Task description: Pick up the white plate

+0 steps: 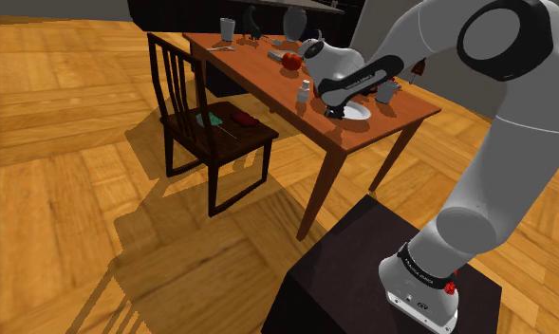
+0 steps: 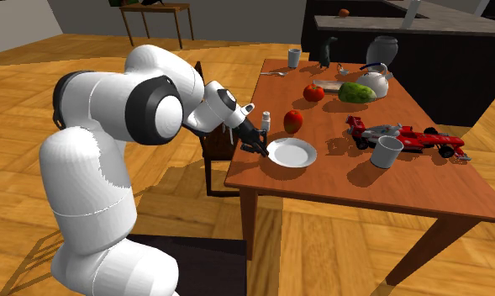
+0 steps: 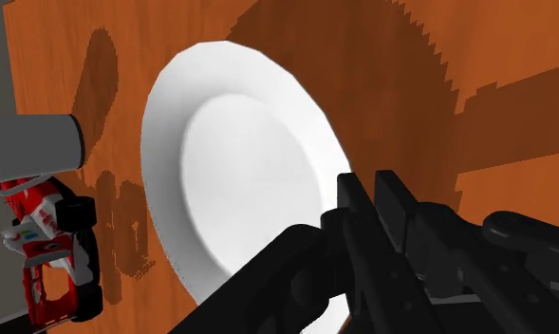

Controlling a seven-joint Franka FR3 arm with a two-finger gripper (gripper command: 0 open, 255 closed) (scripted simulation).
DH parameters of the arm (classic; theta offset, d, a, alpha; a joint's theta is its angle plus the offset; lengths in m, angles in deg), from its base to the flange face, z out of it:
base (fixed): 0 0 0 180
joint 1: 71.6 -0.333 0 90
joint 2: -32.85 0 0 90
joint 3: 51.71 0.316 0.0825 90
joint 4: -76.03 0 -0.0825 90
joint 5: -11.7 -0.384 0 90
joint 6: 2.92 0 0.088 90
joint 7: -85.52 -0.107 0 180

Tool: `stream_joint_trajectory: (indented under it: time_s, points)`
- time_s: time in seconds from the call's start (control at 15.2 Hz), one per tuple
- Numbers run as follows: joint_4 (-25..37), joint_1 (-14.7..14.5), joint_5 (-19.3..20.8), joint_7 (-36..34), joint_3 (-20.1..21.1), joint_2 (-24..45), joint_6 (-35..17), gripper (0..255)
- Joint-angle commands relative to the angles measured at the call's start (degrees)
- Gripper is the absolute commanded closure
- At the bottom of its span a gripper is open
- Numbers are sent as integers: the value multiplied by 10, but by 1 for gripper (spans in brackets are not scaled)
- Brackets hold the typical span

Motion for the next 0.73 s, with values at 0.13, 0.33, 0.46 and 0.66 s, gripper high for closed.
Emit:
stream_joint_trajectory:
  time_s: [0.13, 0.33, 0.46, 0.66]
  points:
    - [6, -1, -7, 16, 2, -15, 15, 255]
    - [12, -2, -13, 30, 3, -27, 29, 255]
    - [17, -2, -17, 39, 3, -34, 39, 255]
    - [26, -3, -22, 52, 4, -45, 53, 255]
